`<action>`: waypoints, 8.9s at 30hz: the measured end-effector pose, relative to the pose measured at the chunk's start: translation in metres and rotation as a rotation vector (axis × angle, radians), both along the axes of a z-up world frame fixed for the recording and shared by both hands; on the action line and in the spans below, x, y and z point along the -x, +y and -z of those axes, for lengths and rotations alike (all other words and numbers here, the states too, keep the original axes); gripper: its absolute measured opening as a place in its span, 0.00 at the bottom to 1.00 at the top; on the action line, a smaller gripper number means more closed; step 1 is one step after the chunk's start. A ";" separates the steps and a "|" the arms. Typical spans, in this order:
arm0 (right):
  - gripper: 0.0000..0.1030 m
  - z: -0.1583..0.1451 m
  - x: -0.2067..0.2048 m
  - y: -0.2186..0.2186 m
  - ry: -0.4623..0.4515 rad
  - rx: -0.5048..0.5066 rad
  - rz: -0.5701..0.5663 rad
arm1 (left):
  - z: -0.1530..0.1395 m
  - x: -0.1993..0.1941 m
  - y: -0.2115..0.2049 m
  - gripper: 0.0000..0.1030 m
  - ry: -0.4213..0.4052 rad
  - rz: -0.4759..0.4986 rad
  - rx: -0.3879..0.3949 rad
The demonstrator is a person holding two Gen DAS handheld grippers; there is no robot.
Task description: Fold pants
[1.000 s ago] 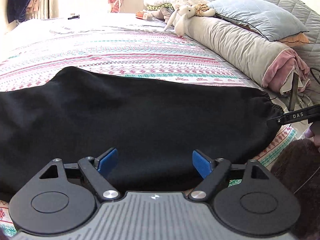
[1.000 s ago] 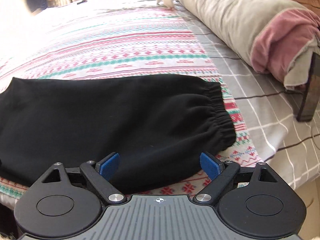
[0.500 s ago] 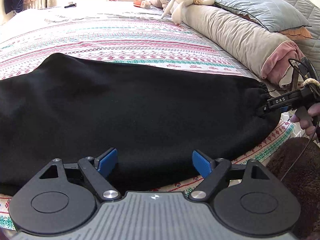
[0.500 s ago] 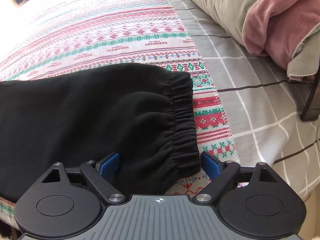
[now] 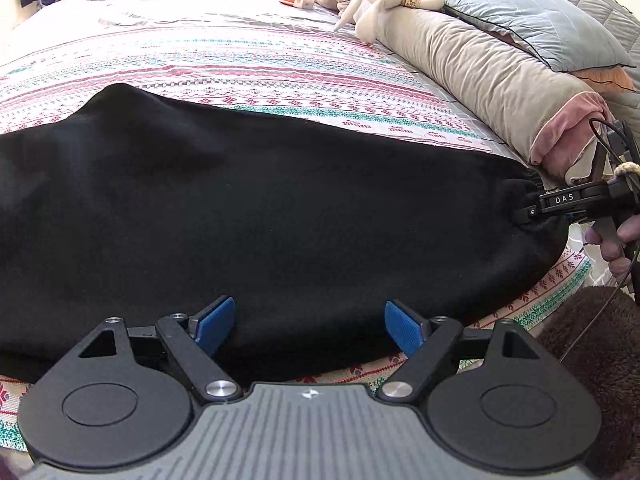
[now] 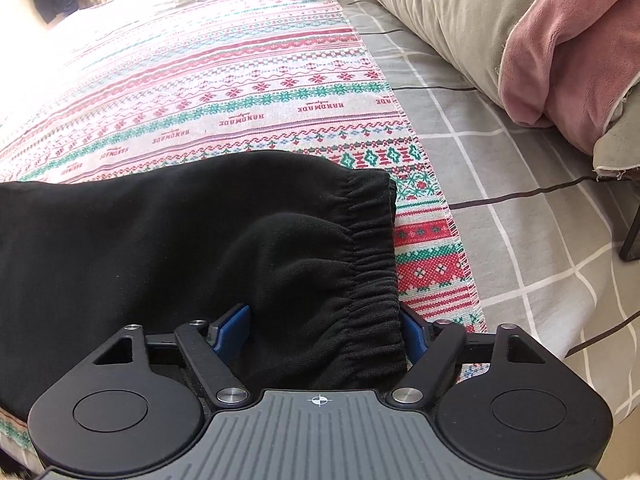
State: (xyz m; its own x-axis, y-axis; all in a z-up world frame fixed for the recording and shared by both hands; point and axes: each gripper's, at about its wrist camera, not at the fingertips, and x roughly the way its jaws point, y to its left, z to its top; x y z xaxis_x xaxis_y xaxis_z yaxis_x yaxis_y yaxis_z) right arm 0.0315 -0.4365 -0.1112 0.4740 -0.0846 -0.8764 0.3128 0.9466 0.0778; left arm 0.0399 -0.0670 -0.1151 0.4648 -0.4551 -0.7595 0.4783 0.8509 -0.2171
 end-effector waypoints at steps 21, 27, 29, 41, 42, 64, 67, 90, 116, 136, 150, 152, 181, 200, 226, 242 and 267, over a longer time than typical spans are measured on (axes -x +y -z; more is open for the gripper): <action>0.23 -0.072 -0.029 0.144 -0.257 0.127 -0.344 | 0.009 -0.037 0.035 1.00 0.211 -0.120 0.343; 0.22 -0.042 -0.041 0.213 -0.212 0.092 -0.519 | 0.013 -0.040 0.056 1.00 0.249 -0.171 0.432; 0.18 -0.028 -0.044 0.228 -0.173 0.054 -0.559 | 0.014 -0.041 0.062 1.00 0.254 -0.186 0.450; 0.55 -0.054 -0.017 0.207 -0.253 -0.060 -0.547 | 0.017 -0.052 0.066 0.99 0.307 -0.187 0.526; 0.57 -0.057 -0.016 0.200 -0.264 -0.058 -0.529 | 0.019 -0.054 0.065 0.97 0.321 -0.185 0.542; 0.28 -0.030 -0.024 0.161 -0.247 -0.121 -0.421 | 0.020 -0.069 0.015 0.60 0.382 -0.082 0.511; 0.28 -0.041 -0.021 0.151 -0.275 -0.174 -0.393 | 0.017 -0.069 0.005 0.39 0.342 -0.056 0.432; 0.67 -0.022 -0.009 0.226 -0.275 -0.158 -0.540 | 0.042 -0.066 0.084 0.46 0.421 -0.223 0.684; 0.62 -0.028 0.018 0.220 -0.336 -0.089 -0.574 | 0.010 -0.085 0.022 0.56 0.321 -0.148 0.326; 0.69 -0.021 -0.005 0.220 -0.336 -0.172 -0.451 | -0.063 -0.110 0.198 0.56 0.089 -0.348 -0.013; 0.72 -0.017 -0.014 0.250 -0.295 -0.123 -0.498 | -0.098 -0.128 0.294 0.56 0.020 -0.520 -0.102; 0.72 -0.018 -0.014 0.255 -0.295 -0.119 -0.503 | -0.102 -0.130 0.304 0.56 0.010 -0.541 -0.107; 0.72 -0.057 -0.089 0.334 -0.251 -0.043 -0.779 | -0.096 -0.133 0.395 1.00 -0.019 -0.535 -0.009; 0.34 -0.063 -0.196 0.389 -0.135 0.027 -1.017 | -0.048 -0.152 0.223 0.70 0.068 -0.345 0.225; 0.35 -0.028 -0.296 0.372 0.446 -0.120 -1.301 | 0.005 -0.179 0.237 0.37 0.220 -0.249 0.298; 0.35 -0.001 -0.307 0.444 0.348 -0.505 -1.379 | 0.001 -0.184 0.252 0.37 0.203 -0.293 0.242; 0.37 -0.060 -0.238 0.442 -0.181 -0.307 -1.147 | -0.040 -0.152 0.323 0.38 -0.094 -0.544 0.255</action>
State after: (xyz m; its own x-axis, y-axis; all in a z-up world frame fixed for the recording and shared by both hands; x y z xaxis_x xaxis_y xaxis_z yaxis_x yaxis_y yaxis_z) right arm 0.2700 0.0056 -0.0513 0.2544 0.6683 -0.6990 -0.7390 0.6006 0.3053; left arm 0.1918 0.2562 -0.0747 0.7415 -0.2956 -0.6023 0.0164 0.9054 -0.4242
